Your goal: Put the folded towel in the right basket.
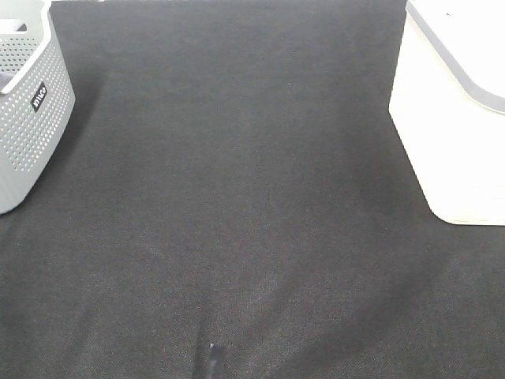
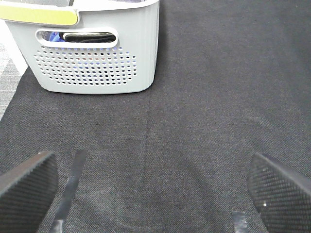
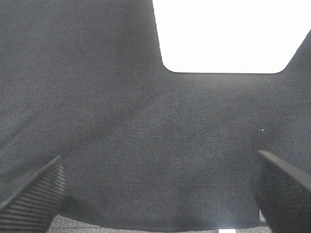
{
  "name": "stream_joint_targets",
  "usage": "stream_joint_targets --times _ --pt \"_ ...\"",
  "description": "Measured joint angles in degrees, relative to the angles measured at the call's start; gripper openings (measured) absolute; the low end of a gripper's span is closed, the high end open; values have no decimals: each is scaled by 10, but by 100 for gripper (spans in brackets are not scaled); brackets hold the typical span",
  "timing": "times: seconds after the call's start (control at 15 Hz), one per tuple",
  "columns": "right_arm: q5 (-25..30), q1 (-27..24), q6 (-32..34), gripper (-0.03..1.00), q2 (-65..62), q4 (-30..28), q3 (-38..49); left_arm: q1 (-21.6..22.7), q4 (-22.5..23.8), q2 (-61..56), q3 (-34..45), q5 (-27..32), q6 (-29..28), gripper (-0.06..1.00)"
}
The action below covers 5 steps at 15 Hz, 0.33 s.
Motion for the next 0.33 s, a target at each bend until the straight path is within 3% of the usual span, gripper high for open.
stream_joint_targets --times 0.33 --pt "0 0 0 98 0 0 0 0 0 0 0 0 0 99"
